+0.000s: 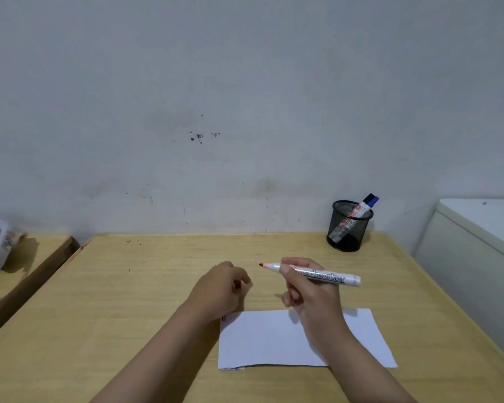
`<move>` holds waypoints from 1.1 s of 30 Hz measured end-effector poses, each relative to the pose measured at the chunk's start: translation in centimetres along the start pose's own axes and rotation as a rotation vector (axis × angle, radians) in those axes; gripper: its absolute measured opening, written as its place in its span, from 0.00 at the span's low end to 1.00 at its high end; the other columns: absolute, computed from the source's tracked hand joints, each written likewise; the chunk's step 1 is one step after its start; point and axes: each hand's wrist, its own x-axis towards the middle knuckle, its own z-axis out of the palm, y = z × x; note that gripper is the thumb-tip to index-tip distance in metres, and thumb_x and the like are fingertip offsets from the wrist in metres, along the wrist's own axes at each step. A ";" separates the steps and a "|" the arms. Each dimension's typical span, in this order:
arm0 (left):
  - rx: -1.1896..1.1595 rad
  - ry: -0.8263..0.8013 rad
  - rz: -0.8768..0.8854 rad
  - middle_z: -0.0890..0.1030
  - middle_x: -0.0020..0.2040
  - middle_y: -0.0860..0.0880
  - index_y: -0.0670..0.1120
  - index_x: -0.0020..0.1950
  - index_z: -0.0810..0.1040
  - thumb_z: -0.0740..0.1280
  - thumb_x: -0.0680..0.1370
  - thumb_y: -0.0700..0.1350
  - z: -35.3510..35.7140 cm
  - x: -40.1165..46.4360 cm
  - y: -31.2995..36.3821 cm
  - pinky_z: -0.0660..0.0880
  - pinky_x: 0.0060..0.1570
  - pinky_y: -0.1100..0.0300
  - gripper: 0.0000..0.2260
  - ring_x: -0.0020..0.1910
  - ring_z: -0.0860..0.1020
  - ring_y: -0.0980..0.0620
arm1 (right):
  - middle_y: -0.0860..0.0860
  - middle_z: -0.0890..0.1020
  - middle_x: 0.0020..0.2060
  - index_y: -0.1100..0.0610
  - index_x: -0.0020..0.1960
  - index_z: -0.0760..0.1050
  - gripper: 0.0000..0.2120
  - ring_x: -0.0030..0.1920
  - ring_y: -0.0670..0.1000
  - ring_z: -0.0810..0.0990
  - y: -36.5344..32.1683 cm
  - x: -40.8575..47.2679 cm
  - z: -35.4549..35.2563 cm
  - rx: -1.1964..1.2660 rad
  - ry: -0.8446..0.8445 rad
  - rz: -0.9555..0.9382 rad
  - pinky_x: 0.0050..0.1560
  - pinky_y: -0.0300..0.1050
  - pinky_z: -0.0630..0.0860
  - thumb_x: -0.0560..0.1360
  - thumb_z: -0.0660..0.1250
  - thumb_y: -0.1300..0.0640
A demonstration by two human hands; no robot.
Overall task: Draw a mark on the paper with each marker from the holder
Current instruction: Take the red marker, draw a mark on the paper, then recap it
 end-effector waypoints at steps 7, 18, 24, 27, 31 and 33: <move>-0.884 0.045 -0.166 0.84 0.39 0.42 0.43 0.39 0.83 0.73 0.69 0.36 -1.8 -1.5 2.9 0.78 0.44 0.59 0.03 0.39 0.82 0.50 | 0.49 0.76 0.24 0.60 0.43 0.81 0.05 0.24 0.48 0.71 -2.1 -1.4 -2.9 -0.078 -0.037 -0.090 0.28 0.43 0.71 0.68 0.72 0.63; -1.230 -0.027 -0.064 0.85 0.39 0.43 0.38 0.44 0.82 0.67 0.71 0.29 -3.4 -5.7 8.4 0.81 0.43 0.62 0.07 0.40 0.84 0.50 | 0.52 0.80 0.28 0.61 0.44 0.80 0.08 0.26 0.49 0.74 -4.8 -4.0 -3.7 -0.187 -0.107 -0.242 0.29 0.40 0.75 0.65 0.70 0.61; -1.272 -0.012 -0.048 0.85 0.39 0.43 0.39 0.43 0.82 0.69 0.70 0.31 -3.9 -6.8 9.6 0.81 0.41 0.63 0.06 0.40 0.84 0.49 | 0.51 0.81 0.29 0.59 0.43 0.81 0.07 0.25 0.49 0.75 -6.0 -4.9 -3.9 -0.268 -0.123 -0.288 0.30 0.40 0.75 0.65 0.71 0.59; -1.264 0.002 -0.027 0.85 0.39 0.43 0.39 0.43 0.82 0.69 0.70 0.31 -4.2 -7.2 9.9 0.81 0.42 0.63 0.06 0.40 0.84 0.49 | 0.50 0.82 0.30 0.58 0.42 0.81 0.06 0.26 0.49 0.76 -6.3 -5.3 -3.7 -0.281 -0.131 -0.300 0.30 0.39 0.75 0.65 0.71 0.59; -1.198 0.012 0.025 0.85 0.38 0.43 0.39 0.43 0.83 0.69 0.70 0.31 -4.5 -7.9 10.6 0.81 0.43 0.62 0.06 0.40 0.84 0.50 | 0.52 0.80 0.29 0.54 0.39 0.82 0.03 0.26 0.50 0.76 -6.6 -5.7 -3.3 -0.252 -0.167 -0.292 0.31 0.43 0.76 0.64 0.73 0.59; -1.209 0.027 0.047 0.85 0.38 0.43 0.40 0.42 0.83 0.69 0.70 0.31 -4.8 -8.2 10.8 0.81 0.42 0.63 0.06 0.40 0.84 0.49 | 0.52 0.81 0.29 0.54 0.38 0.82 0.04 0.26 0.51 0.77 -7.0 -5.9 -3.2 -0.224 -0.188 -0.295 0.32 0.42 0.77 0.63 0.74 0.58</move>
